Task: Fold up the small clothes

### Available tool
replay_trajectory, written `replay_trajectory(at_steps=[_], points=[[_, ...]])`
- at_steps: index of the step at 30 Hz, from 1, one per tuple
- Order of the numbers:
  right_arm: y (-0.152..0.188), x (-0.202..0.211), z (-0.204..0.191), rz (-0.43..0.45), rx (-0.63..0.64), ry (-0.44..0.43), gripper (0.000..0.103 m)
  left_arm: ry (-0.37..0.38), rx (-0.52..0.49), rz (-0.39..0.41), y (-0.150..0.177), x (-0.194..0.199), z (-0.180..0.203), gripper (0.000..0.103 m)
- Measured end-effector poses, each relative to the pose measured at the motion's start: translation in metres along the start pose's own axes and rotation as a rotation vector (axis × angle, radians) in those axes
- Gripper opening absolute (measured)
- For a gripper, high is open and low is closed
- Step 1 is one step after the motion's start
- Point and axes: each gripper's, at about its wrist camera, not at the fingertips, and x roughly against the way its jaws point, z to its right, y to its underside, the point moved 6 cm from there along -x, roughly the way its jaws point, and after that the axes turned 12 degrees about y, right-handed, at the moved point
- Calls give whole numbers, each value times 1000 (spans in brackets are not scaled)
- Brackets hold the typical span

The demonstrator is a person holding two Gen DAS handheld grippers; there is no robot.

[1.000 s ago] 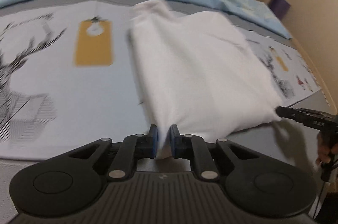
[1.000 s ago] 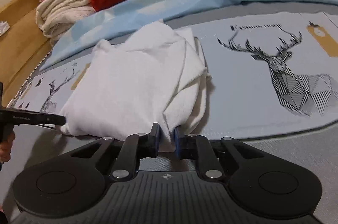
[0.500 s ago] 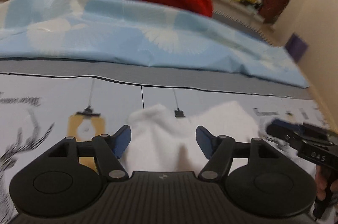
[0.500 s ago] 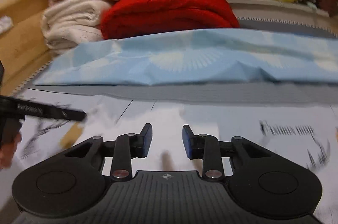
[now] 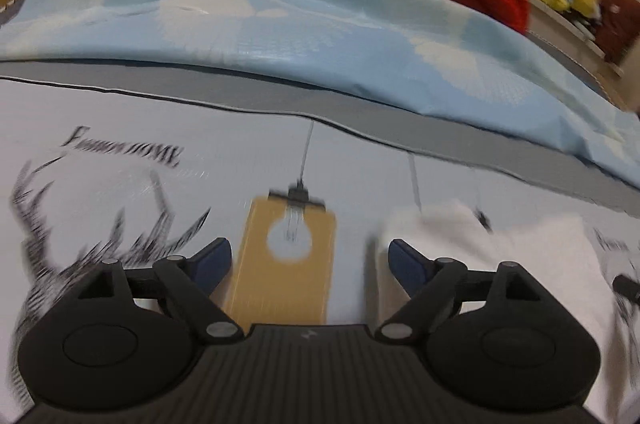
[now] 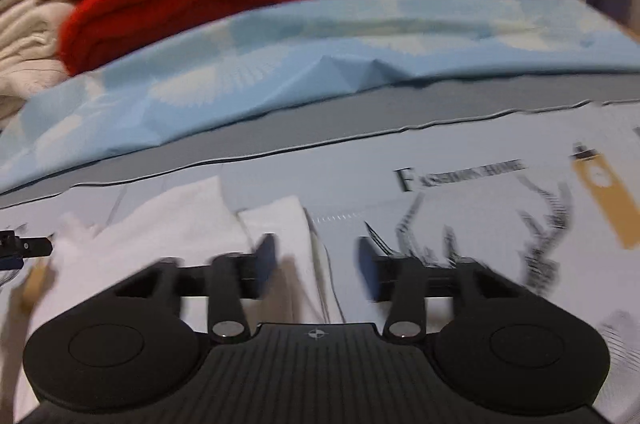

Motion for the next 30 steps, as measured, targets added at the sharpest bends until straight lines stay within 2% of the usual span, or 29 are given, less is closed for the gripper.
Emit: replay_trajectory(at_steps=[2, 5, 8, 13, 17, 20, 23, 25, 30], points=[[12, 42, 8, 43, 45, -21, 70, -6, -48, 24, 19, 43, 14, 91], [40, 112, 17, 97, 93, -50, 84, 3, -90, 70, 62, 112, 42, 103], [73, 175, 22, 138, 121, -66, 87, 38, -154, 101, 108, 172, 75, 103], [127, 248, 23, 180, 123, -18, 96, 5, -225, 103, 177, 231, 118, 103], [156, 269, 23, 249, 103, 47, 102, -3, -216, 135, 212, 241, 130, 103], [168, 260, 15, 241, 155, 44, 102, -31, -223, 149, 224, 229, 129, 103], [174, 250, 13, 237, 193, 84, 101, -52, -254, 122, 224, 212, 128, 103], [173, 248, 14, 234, 180, 81, 101, -73, -252, 126, 223, 208, 126, 103], [172, 239, 15, 204, 152, 78, 101, -53, -229, 102, 219, 198, 121, 103]])
